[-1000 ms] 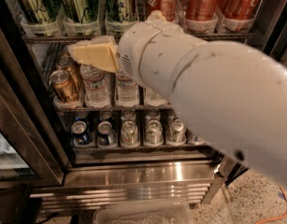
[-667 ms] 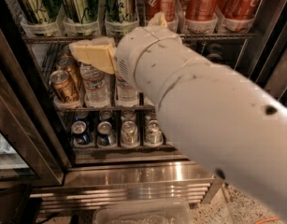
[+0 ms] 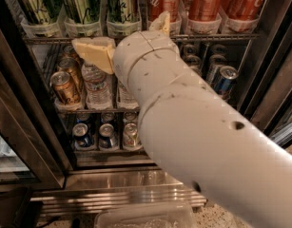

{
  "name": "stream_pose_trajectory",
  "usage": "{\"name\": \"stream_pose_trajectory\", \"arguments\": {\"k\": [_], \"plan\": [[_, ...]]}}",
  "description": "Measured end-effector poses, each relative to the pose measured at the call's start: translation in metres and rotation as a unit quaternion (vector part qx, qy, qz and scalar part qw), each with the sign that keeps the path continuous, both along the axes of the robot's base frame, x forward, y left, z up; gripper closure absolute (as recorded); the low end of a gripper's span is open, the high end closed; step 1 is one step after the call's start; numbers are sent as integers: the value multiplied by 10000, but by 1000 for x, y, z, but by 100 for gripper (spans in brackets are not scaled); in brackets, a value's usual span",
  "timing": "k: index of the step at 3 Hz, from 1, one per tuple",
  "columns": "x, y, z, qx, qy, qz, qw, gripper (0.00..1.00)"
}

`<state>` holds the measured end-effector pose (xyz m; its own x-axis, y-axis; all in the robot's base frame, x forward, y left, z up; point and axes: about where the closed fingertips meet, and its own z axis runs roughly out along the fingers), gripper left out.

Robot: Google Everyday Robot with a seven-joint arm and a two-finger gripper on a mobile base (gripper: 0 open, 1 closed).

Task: Pick green can from top shelf of fridge

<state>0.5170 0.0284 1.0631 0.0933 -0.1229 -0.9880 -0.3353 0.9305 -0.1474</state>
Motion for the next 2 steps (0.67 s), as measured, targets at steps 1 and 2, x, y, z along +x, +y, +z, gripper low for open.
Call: {"name": "stream_pose_trajectory", "arguments": {"k": [1,2], "plan": [[7,2,4,-9,-198,-162,9997,0],[14,6,5,-53,-319,-291,9991,0]]}}
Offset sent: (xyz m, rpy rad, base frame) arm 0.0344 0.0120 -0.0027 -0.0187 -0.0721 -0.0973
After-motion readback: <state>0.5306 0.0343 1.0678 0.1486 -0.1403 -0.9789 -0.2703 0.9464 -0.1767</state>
